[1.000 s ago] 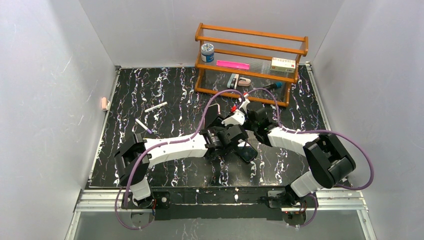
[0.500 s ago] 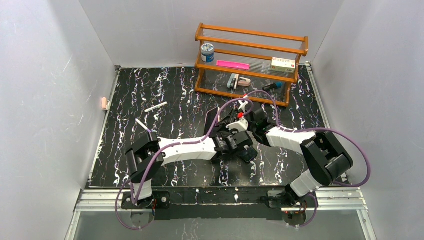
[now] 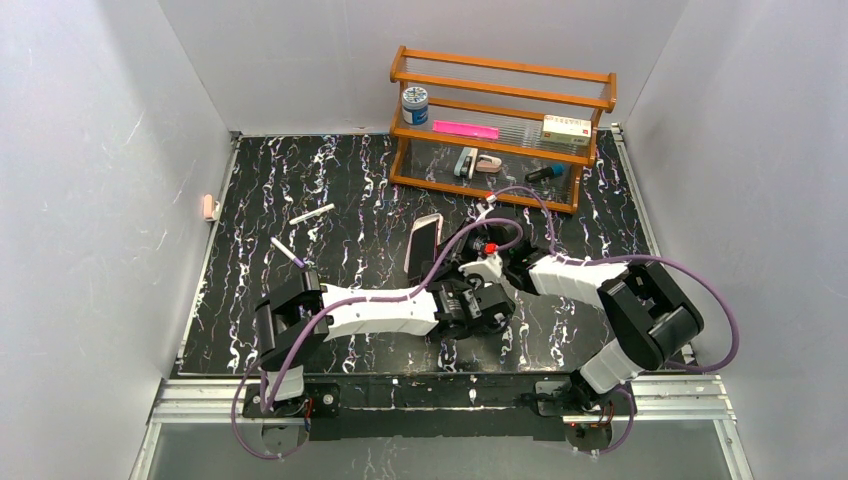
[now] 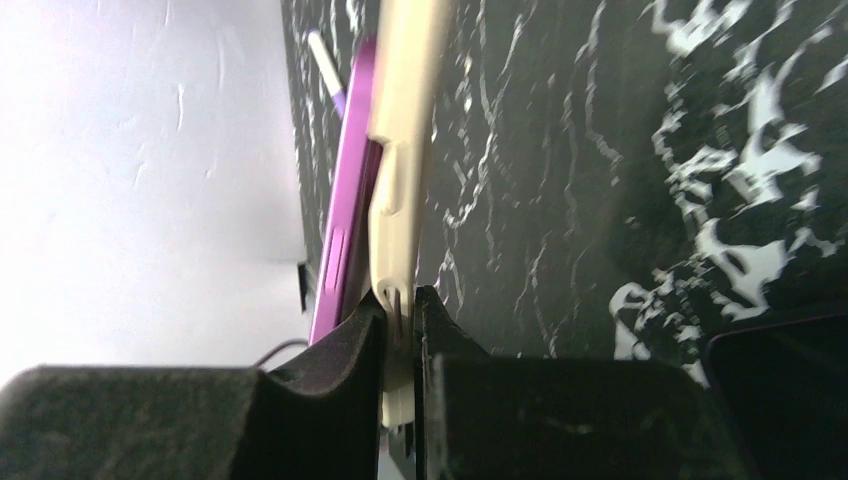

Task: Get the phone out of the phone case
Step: Remove the phone case from the phone, then place the phone at the center of the board.

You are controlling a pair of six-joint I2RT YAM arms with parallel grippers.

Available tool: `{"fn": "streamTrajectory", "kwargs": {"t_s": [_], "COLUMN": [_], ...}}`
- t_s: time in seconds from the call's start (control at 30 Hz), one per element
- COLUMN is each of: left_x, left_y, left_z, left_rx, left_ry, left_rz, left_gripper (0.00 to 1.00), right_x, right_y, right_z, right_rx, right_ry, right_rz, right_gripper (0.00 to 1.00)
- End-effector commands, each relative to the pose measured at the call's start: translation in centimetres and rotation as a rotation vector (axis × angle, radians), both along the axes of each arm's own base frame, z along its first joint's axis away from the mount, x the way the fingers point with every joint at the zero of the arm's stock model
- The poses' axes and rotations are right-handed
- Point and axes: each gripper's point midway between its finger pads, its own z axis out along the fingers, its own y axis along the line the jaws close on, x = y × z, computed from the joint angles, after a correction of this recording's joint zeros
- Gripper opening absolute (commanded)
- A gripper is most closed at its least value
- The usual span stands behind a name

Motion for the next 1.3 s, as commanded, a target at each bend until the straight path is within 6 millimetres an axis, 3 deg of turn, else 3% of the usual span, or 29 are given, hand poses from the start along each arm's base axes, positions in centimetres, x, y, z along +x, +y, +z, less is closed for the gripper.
{"fn": "streamTrajectory", "kwargs": {"t_s": [0.0, 0.37, 0.6, 0.83, 1.27], "left_x": [-2.4, -2.5, 0.1, 3.0, 7.1], "left_y": [-2.8, -0.4, 4.1, 7.1, 6.0], "left_z": [2.7, 4.9, 4.6, 2.2, -4.0], "left_rx": [-0.182, -0.206, -0.128, -0.005, 0.155], "left_ry": [-0.012, -0.046, -0.065, -0.017, 0.090], "left_rz": [-0.063, -0.033, 0.078, 0.148, 0.120], "left_gripper": [0.00, 0.00, 0.00, 0.00, 0.00], "right_x": [4.2, 6.2, 7.1, 6.8, 6.2], "right_y": [-0.4, -1.9, -4.9, -7.0, -7.8], "right_z": [1.8, -1.5, -3.2, -4.0, -3.6], "right_rx": [0.033, -0.045, -0.137, -0.215, -0.197], "right_ry": [-0.099, -0.091, -0.107, -0.116, -0.138], "right_rz": [-0.155, -0.189, -0.213, -0.200, -0.148], "right_gripper": [0.01, 0.01, 0.01, 0.01, 0.01]}}
